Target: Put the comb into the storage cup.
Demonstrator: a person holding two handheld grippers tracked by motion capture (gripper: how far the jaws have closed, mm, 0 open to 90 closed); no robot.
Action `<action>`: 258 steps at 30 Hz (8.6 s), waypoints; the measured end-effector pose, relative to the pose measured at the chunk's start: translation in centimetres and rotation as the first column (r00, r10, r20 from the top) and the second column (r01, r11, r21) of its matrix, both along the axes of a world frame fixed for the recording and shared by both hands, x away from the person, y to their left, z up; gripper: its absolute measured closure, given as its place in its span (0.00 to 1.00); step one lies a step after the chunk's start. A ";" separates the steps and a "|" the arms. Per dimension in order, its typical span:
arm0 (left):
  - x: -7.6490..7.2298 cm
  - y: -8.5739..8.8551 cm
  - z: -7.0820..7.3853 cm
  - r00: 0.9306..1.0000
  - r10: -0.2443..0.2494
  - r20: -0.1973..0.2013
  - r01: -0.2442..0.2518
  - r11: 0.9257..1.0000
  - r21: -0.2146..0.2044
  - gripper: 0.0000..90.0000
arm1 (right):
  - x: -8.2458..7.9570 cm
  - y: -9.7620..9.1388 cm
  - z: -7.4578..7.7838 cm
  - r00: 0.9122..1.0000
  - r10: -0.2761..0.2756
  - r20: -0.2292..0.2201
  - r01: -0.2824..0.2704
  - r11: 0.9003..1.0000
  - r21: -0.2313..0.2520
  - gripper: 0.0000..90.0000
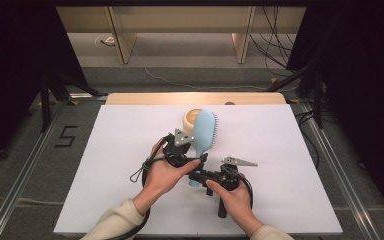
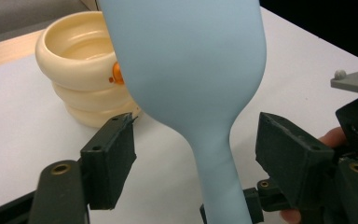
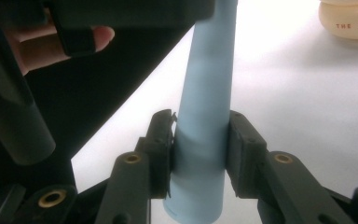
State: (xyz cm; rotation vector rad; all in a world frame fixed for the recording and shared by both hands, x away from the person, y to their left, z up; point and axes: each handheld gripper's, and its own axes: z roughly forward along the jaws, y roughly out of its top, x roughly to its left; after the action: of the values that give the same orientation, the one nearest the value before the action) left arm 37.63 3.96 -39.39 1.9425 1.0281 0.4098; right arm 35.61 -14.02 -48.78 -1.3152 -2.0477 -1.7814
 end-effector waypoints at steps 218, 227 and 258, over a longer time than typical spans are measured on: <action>6.9 0.6 10.1 0.947 0.160 0.278 -0.149 0.987 -0.060 0.21 | -1.6 -10.0 2.7 0.905 -0.070 0.420 0.214 0.928 -0.305 0.19; 7.4 0.7 10.7 0.941 0.161 0.298 -0.151 0.987 -0.057 0.21 | -1.7 -10.6 2.8 0.905 -0.071 0.419 0.212 0.930 -0.301 0.19; 8.8 -0.4 12.1 0.936 0.187 0.299 -0.168 0.982 -0.088 0.21 | -2.3 -12.2 2.8 0.905 -0.102 0.413 0.239 0.925 -0.294 0.19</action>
State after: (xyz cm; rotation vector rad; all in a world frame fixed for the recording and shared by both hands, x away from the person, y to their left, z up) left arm 46.40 3.53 -27.25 1.6715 1.0010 0.7481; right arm 33.35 -26.17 -45.94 -1.3463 -2.6290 -1.9649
